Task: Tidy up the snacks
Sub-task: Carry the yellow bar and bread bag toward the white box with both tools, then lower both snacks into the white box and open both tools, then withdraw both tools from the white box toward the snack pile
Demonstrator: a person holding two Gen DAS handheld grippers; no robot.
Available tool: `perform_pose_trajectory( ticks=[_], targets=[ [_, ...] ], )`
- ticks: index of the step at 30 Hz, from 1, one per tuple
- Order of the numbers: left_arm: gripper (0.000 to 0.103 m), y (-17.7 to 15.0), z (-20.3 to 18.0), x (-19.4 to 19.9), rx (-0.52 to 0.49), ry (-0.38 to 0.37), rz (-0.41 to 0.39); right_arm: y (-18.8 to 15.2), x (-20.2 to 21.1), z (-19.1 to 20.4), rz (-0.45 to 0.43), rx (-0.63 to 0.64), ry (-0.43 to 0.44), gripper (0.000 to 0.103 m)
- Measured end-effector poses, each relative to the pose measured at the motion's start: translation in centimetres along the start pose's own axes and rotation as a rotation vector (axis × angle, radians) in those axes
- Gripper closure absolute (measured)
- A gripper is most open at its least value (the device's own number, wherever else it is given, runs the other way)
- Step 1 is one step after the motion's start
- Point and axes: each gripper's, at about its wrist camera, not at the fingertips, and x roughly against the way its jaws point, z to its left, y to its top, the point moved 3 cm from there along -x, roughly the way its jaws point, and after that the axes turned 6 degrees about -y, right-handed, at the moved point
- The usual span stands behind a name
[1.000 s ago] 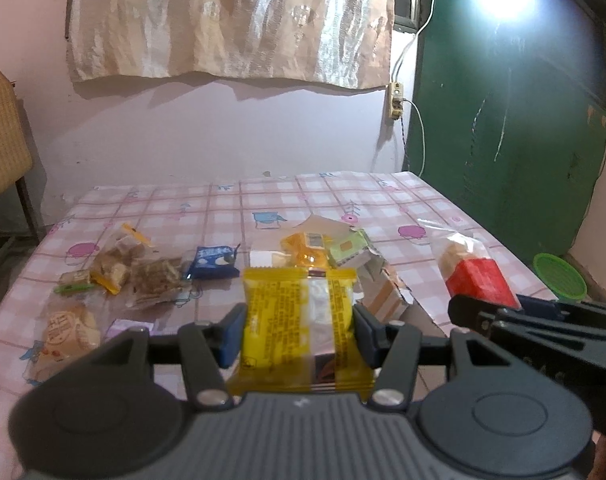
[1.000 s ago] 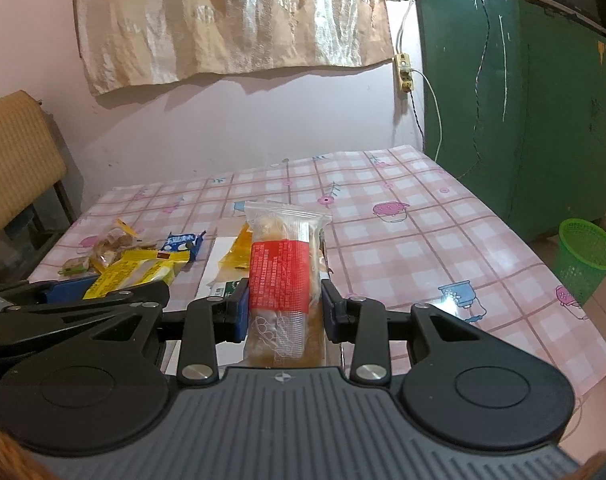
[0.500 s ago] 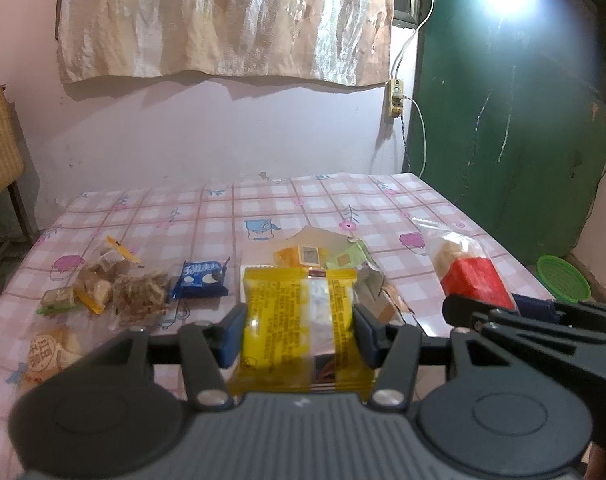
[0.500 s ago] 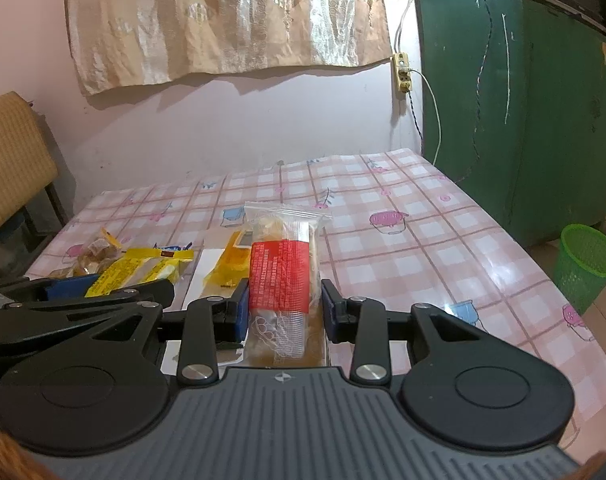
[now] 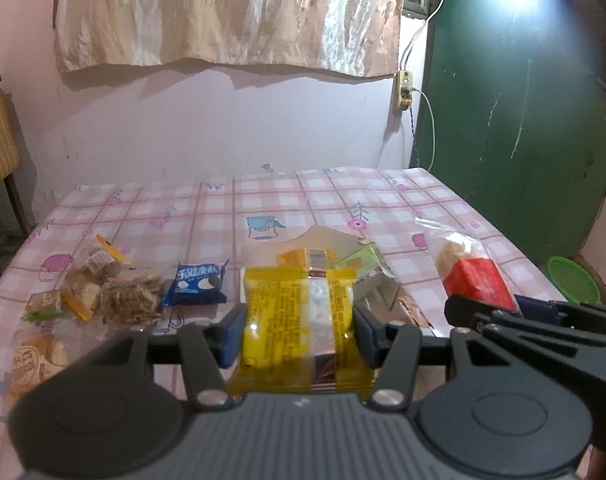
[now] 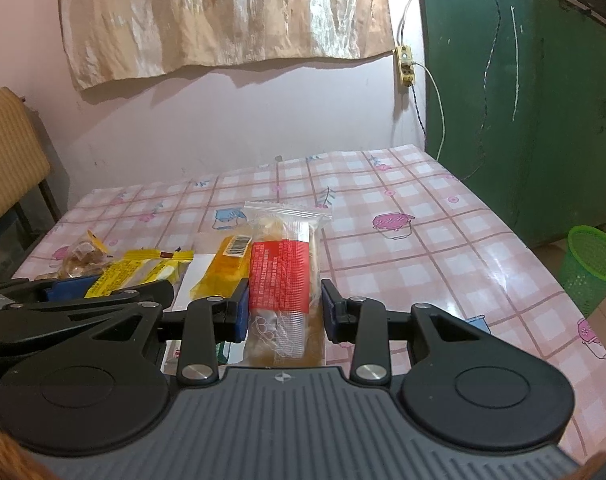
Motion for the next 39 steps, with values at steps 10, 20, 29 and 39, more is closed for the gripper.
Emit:
perform_pose_trajectory(
  ticks=[10, 20, 29, 39],
  targets=[
    [0.048, -0.1, 0.7, -2.3, 0.012, 0.002, 0.024, 0.5, -2.9, 0.3, 0.03, 0.011, 0.008, 0.06],
    [0.048, 0.0, 1.1, -4.4, 0.031, -0.023, 0.043, 0.9, -5.5, 0.4, 0.054, 0.006, 0.015, 0.06],
    [0.039, -0.3, 1.9, -5.4, 0.116, -0.151, 0.05, 1.2, -6.2, -1.4, 0.037, -0.051, 0.034, 0.04],
    [0.024, 0.2, 2.2, -2.7, 0.058, -0.028, 0.037, 1.0, -3.7, -0.9, 0.004, -0.003, 0.003, 0.038]
  ],
)
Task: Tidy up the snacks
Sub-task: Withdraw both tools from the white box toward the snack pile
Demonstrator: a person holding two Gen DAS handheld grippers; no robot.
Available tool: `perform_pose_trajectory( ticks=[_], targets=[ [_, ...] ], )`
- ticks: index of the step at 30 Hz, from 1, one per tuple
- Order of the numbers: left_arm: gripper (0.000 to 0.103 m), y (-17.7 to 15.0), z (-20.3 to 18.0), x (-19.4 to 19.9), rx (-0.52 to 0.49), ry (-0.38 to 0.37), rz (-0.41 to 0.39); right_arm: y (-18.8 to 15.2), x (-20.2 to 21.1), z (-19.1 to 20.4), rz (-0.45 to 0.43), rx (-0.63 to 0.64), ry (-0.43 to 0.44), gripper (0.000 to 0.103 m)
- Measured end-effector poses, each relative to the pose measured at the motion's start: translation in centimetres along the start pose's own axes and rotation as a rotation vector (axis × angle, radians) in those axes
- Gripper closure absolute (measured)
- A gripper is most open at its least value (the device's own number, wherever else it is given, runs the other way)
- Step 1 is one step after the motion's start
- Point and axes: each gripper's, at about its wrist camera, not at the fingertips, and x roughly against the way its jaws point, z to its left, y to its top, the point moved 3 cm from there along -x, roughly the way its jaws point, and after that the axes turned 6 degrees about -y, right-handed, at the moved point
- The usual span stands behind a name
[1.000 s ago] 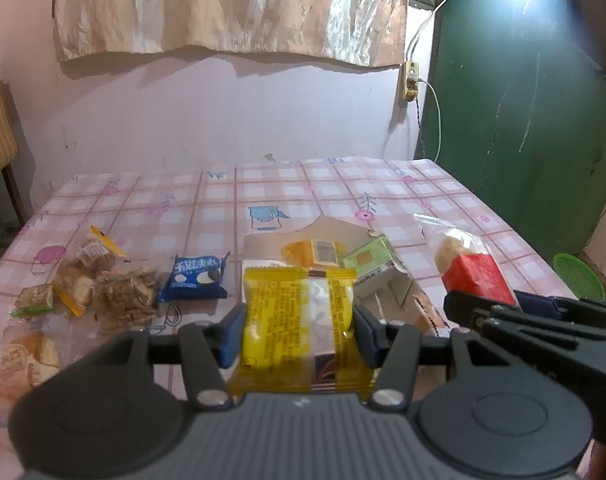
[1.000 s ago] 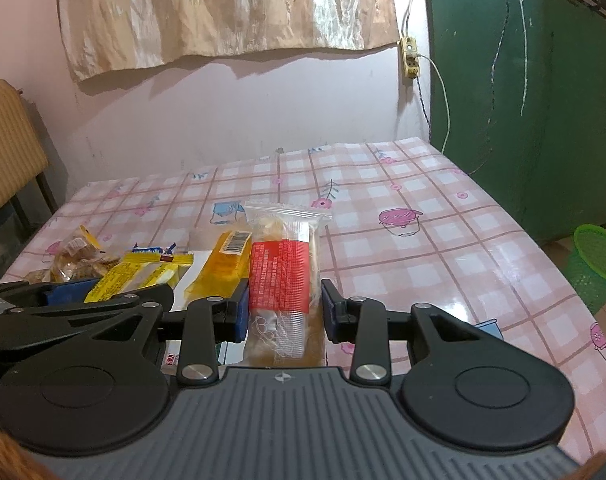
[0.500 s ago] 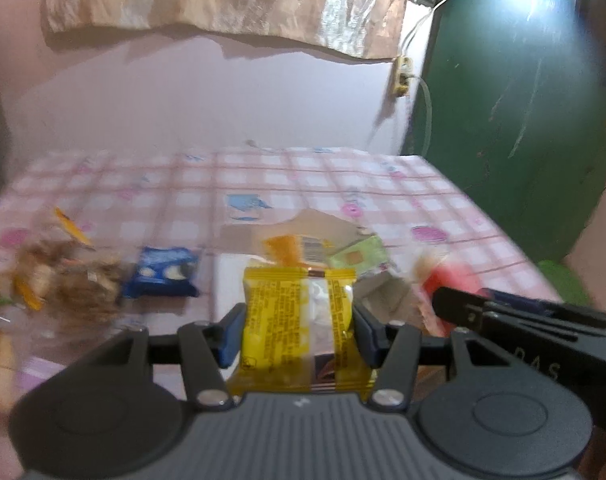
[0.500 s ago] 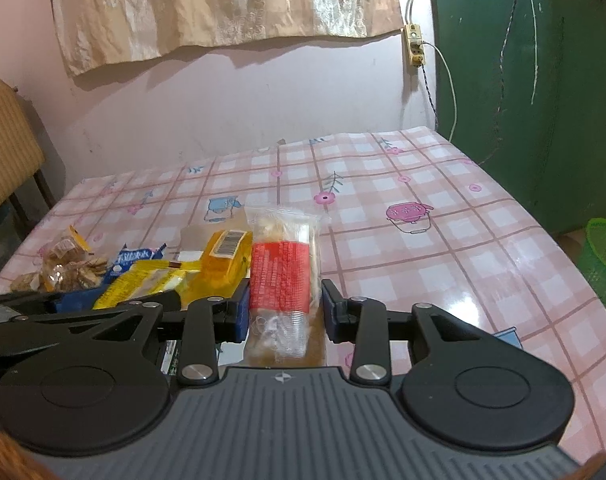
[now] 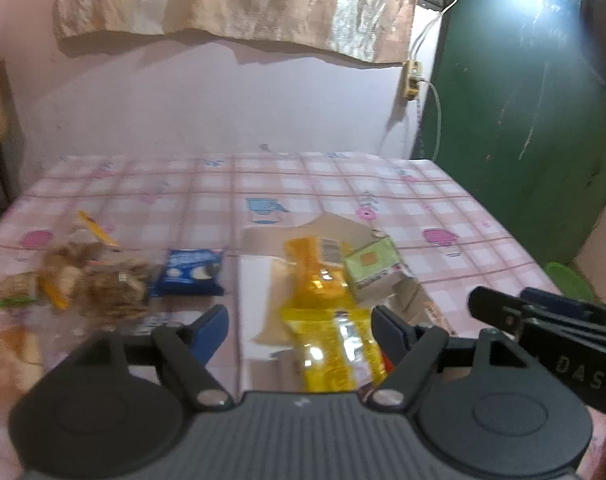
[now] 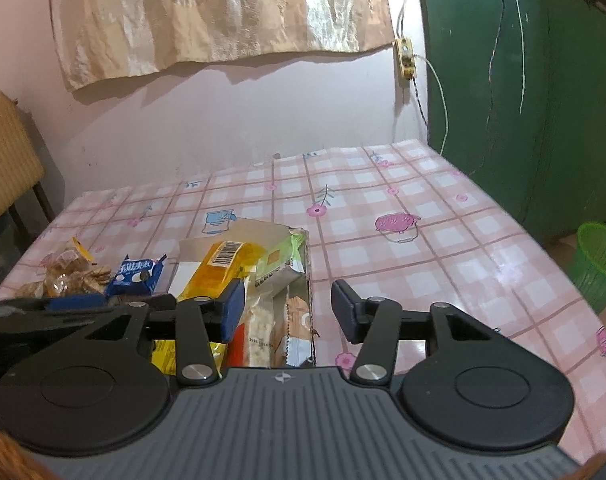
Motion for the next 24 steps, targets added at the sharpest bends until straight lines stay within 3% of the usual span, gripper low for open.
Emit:
perform_pose_trajectory(
  ticks=[4, 11, 24],
  targets=[
    [0.019, -0.1, 0.7, 1.5, -0.011, 0.057, 0.003, -0.3, 1.4, 0.5, -0.002, 0.014, -0.001, 0.033],
    [0.014, -0.8, 2.5, 4.6, -0.002, 0.123, -0.015, -0.9, 3.1, 1.8, -0.007, 0.042, 0.014, 0.014],
    [0.013, -1.9, 5.8, 9.4, 0.037, 0.207, -0.057, -1.4, 4.4, 6.5, -0.013, 0.111, 0.101, 0.01]
  ],
)
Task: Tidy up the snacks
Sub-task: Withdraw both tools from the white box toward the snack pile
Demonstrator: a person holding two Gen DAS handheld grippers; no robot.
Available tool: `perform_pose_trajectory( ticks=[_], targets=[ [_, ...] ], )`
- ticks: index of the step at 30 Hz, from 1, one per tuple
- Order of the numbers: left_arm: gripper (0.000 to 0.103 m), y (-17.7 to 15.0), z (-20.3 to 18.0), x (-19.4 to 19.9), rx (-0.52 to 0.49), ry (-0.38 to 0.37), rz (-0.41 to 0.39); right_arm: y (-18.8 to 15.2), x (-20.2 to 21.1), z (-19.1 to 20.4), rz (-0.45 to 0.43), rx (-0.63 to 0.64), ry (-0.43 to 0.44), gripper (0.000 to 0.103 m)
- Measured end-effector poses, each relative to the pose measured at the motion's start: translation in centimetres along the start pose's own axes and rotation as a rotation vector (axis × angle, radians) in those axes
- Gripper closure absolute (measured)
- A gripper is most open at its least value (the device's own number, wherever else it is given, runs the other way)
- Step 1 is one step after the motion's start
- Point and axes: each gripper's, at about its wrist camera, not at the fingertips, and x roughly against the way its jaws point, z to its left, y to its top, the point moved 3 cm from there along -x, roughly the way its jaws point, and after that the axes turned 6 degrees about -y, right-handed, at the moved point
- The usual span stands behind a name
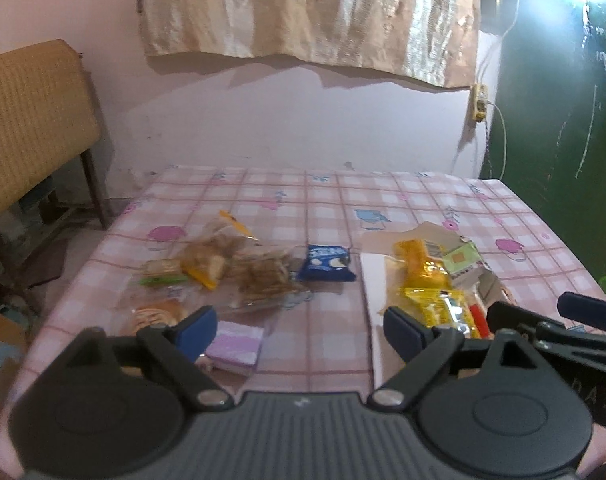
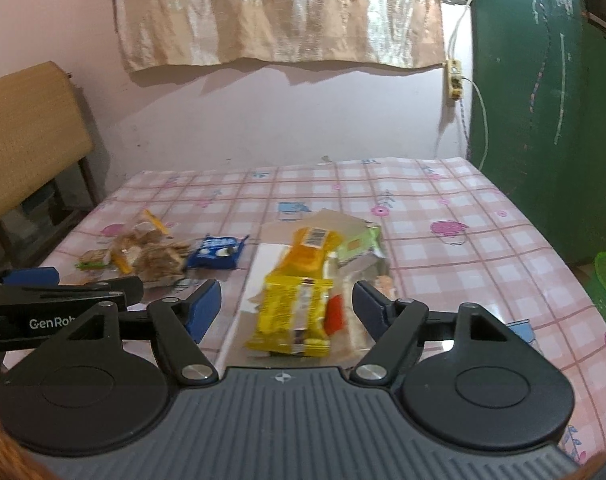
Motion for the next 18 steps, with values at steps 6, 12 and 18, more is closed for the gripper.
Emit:
perform_pose_trajectory(
  ticks=[6, 12, 18],
  targets=[
    [0.013, -0.3, 1.5, 1.2, 0.023, 0.025, -0.014, 0.1, 0.6, 1.9, -0.007, 0.034, 0.03, 0.008],
    [0.013, -0.4, 3.1, 2.1, 0.04, 0.054, -0.025, 0.2, 0.8, 3.2, -0.009, 0.055, 0.058, 0.007],
    [0.013, -0.9, 4.7, 2.9, 0.049, 0.087, -0.028, -0.1, 1.1, 4.3, -0.007, 0.083, 0.092, 0.006]
  ],
)
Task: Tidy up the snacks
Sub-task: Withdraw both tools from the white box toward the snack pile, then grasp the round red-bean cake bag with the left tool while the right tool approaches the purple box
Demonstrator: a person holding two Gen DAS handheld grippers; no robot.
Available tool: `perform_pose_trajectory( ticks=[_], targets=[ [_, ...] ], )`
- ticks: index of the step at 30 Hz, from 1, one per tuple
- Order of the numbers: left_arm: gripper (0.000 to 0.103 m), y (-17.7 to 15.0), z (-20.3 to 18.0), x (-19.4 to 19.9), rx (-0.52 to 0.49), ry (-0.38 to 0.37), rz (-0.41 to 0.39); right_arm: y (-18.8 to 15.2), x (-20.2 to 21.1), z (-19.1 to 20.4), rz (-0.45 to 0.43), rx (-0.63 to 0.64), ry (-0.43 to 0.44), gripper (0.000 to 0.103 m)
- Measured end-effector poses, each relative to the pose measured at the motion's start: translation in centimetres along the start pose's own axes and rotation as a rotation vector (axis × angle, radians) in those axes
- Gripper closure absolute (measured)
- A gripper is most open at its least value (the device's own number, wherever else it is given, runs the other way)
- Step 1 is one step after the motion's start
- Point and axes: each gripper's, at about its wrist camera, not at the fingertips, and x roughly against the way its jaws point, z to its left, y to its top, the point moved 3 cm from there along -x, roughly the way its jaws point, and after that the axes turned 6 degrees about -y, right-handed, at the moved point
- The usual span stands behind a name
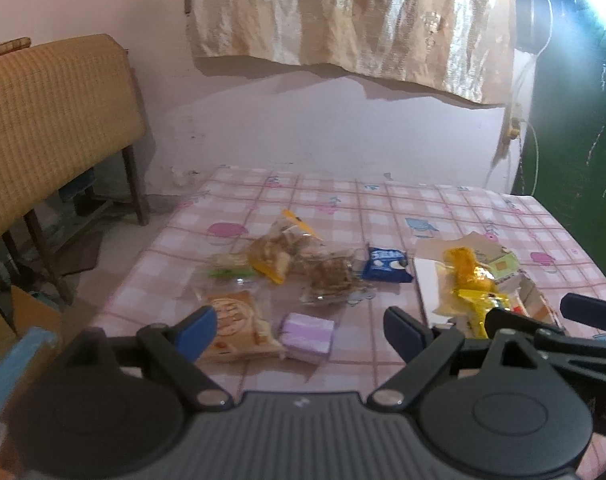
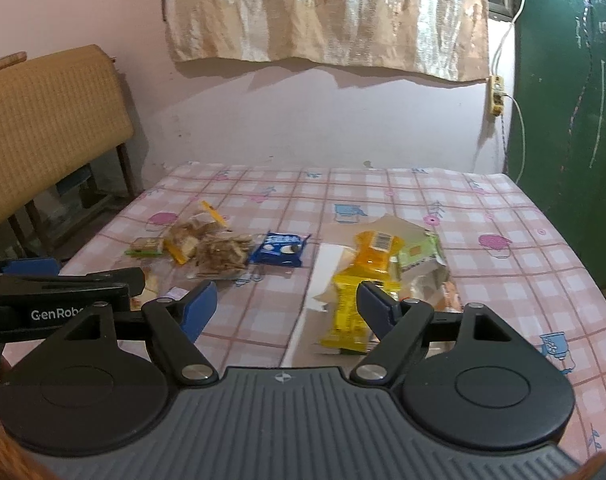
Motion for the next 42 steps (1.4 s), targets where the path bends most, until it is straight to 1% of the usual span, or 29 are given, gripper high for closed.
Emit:
perform_pose_trajectory(
  ticks=[10, 21, 28, 42],
  targets=[
    [0.013, -0.2, 2.3, 0.6, 0.021, 0.041, -0.003, 0.0, -0.5, 1.9, 0.005, 0.034, 0.047, 0.006],
    [0.013, -1.1, 4.3, 0.8, 0.041, 0.05, -0.007, -0.4, -1.0, 3.0, 0.007, 0.051, 0.087, 0.005],
    [0.013, -2.3, 5.5, 0.5, 0.052, 0.048, 0.01, -1.1, -1.8, 3.9, 0.021, 0.062, 0.115, 0.005],
    [0.013, -3.6, 7.4, -1.3, 0.106, 0.039, 0.037, -2.0, -3.7, 5.0, 0.057, 0.068, 0.15, 0.005]
  ],
)
